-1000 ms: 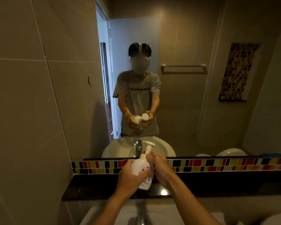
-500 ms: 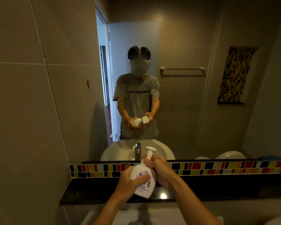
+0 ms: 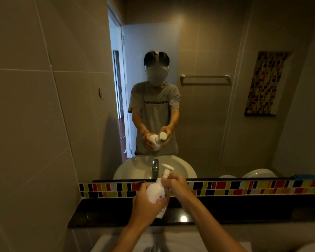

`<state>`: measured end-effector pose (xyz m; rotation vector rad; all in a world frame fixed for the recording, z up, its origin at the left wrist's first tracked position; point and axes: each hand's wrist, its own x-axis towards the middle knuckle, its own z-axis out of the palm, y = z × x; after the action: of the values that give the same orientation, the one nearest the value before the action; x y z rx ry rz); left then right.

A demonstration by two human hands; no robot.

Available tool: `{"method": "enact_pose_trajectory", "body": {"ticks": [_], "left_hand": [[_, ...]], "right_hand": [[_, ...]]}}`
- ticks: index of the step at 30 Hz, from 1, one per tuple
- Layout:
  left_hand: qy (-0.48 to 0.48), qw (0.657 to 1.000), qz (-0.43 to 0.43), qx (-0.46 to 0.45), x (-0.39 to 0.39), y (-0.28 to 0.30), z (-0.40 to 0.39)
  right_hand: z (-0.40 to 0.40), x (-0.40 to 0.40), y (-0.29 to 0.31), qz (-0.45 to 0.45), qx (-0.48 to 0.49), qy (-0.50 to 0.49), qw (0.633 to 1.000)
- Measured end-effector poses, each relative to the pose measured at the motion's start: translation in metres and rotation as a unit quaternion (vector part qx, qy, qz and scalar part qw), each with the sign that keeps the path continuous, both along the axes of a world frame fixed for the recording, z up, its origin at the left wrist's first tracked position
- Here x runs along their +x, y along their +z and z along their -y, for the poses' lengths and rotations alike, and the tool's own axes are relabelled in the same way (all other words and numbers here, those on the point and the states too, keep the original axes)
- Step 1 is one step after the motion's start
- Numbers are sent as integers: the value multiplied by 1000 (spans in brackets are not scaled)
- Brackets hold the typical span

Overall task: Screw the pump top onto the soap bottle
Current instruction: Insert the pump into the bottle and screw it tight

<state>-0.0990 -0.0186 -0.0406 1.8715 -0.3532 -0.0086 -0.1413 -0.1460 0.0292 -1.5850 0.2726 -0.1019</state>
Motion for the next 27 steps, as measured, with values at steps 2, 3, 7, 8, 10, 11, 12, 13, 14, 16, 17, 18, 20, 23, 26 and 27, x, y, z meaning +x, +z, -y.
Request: {"method": "enact_pose_trajectory", "body": {"ticks": [2,3,7,8,10,11,12,13,14,16,17,18,20,23,26,27], "left_hand": [[17,998,51,34,-5,-6,7],[25,997,58,35,-8,-8,12],[20,998,48,16,-15,-5,16],[10,999,33,-12,-15,-4,13],[14,997,-8,-71,-12,0,6],[18,995,-32,-92,-10,2,4],[12,991,-66,-114,-7,5,4],[-10,983,-116,-139,-5,6,3],[-48,969,-174,-167,-2,8,3],[-136,935,-266,-191,1,10,-2],[-168,925,-285,-185,3,10,-5],[-185,924,-288,-173,4,7,-6],[-181,934,-269,-150,7,3,-8],[-133,962,-209,-115,6,-2,-8],[-108,973,-168,-115,-1,-4,-6],[-104,974,-163,-116,-3,-5,-4]], "right_hand": [[-3,1,-1,-5,8,7,1000],[-3,1,-1,-6,19,9,1000],[7,1,-4,3,54,-10,998],[11,1,-4,4,64,-12,998],[17,1,-4,1,90,-7,996],[19,1,-4,-3,106,0,994],[19,1,-5,-7,123,8,992],[19,2,-6,-8,140,19,990],[20,3,-7,-5,154,30,988],[22,5,-10,4,172,49,984],[23,6,-11,8,177,57,982],[25,6,-11,9,183,64,981],[28,6,-13,8,192,77,978],[28,6,-13,10,181,70,981],[25,6,-10,4,147,57,988],[24,6,-10,0,136,56,989]]}}
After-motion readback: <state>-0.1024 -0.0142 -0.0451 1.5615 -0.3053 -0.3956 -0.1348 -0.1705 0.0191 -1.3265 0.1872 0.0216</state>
